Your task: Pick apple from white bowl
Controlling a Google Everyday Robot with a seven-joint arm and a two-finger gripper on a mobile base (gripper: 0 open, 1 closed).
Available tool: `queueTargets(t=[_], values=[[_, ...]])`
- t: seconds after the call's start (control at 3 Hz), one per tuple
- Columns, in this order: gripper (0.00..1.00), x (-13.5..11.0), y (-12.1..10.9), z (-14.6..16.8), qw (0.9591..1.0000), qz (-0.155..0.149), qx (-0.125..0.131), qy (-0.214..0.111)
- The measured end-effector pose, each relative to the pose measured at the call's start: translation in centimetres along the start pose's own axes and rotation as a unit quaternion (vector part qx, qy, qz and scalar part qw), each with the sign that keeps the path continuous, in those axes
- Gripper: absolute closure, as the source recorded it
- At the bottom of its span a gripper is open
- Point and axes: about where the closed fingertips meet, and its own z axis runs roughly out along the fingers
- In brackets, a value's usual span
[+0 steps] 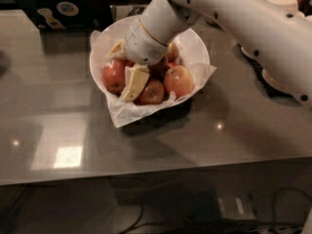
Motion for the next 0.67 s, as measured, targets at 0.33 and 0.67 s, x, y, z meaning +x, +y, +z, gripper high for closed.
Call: queueTargets(t=[0.33,0.67], values=[[0.44,0.42,-0.18,0.47,1.0000,0.004,0.000,0.002],[0.67,0.33,-0.22,0.35,1.0000,0.004,0.000,0.002]])
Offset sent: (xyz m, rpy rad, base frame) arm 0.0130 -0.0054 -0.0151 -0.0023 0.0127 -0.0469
